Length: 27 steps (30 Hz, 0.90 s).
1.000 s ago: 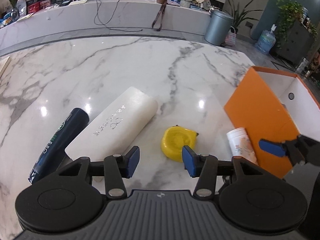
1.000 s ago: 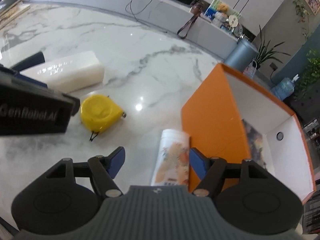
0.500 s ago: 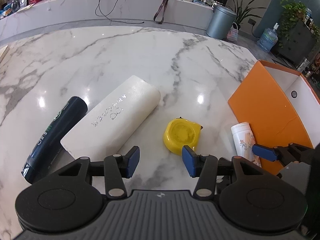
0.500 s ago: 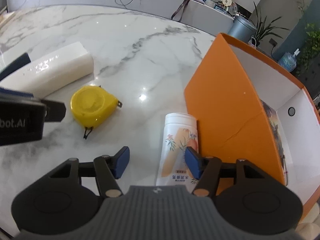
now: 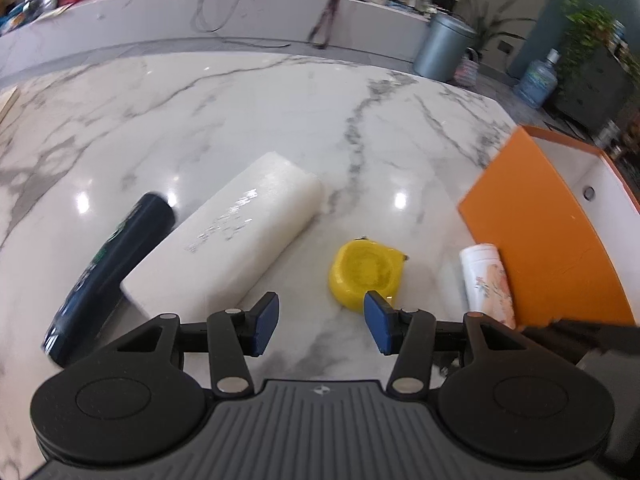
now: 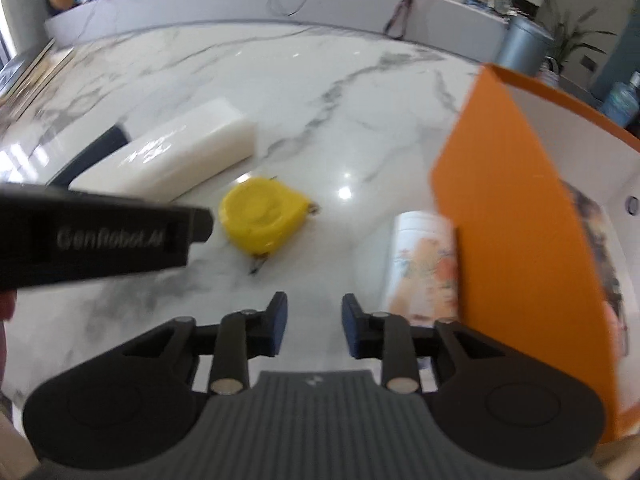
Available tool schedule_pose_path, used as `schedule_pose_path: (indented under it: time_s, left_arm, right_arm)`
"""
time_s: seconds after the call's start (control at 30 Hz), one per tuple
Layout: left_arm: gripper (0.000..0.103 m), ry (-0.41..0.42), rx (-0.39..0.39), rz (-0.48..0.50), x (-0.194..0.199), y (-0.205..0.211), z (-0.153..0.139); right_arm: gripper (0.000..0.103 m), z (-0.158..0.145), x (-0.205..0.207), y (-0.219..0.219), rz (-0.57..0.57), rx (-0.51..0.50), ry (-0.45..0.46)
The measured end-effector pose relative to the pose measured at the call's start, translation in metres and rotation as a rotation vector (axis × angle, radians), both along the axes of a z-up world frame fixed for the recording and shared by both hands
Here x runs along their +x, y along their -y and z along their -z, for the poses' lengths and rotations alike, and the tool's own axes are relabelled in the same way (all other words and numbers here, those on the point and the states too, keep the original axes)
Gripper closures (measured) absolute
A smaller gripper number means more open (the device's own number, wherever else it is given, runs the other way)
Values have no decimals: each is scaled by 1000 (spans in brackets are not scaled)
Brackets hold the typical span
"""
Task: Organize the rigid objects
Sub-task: 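Grasp the yellow tape measure with the left gripper while the right approaches the white lotion bottle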
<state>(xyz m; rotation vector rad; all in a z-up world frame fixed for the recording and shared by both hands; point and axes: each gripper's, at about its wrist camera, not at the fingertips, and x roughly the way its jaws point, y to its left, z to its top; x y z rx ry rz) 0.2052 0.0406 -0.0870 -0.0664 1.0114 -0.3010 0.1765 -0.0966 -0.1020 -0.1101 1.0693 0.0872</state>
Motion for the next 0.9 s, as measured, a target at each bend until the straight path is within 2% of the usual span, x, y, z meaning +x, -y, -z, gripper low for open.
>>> schedule_pose_path:
  time_s: [0.1, 0.17, 0.23, 0.33, 0.37, 0.43, 0.53, 0.73, 0.83, 0.9]
  left_arm:
    - [45, 48, 25, 83, -1, 12, -1]
    - [43, 70, 46, 129, 0, 20, 0]
    - [42, 85, 72, 169, 1, 27, 2]
    - [39, 99, 108, 215, 5, 36, 8]
    - [39, 100, 123, 222, 7, 38, 11]
    - [37, 111, 148, 226, 10, 42, 14]
    - [31, 99, 132, 248, 14, 45, 20]
    - [31, 90, 144, 257, 20, 52, 30]
    - [32, 71, 136, 244, 23, 50, 34]
    - [37, 81, 158, 249, 22, 52, 35]
  right_arm:
    - [70, -9, -1, 13, 47, -6, 25]
    - [65, -11, -1, 20, 65, -19, 28]
    - [57, -13, -3, 25, 80, -31, 31]
    - [56, -13, -8, 24, 94, -58, 46]
    - [55, -12, -10, 25, 104, -66, 50]
    - [48, -10, -9, 27, 121, -59, 49]
    - [43, -8, -7, 30, 150, -52, 51]
    - [43, -2, -6, 31, 212, -16, 52]
    - [43, 5, -4, 28, 262, -36, 50]
    - [42, 11, -1, 28, 288, -40, 46]
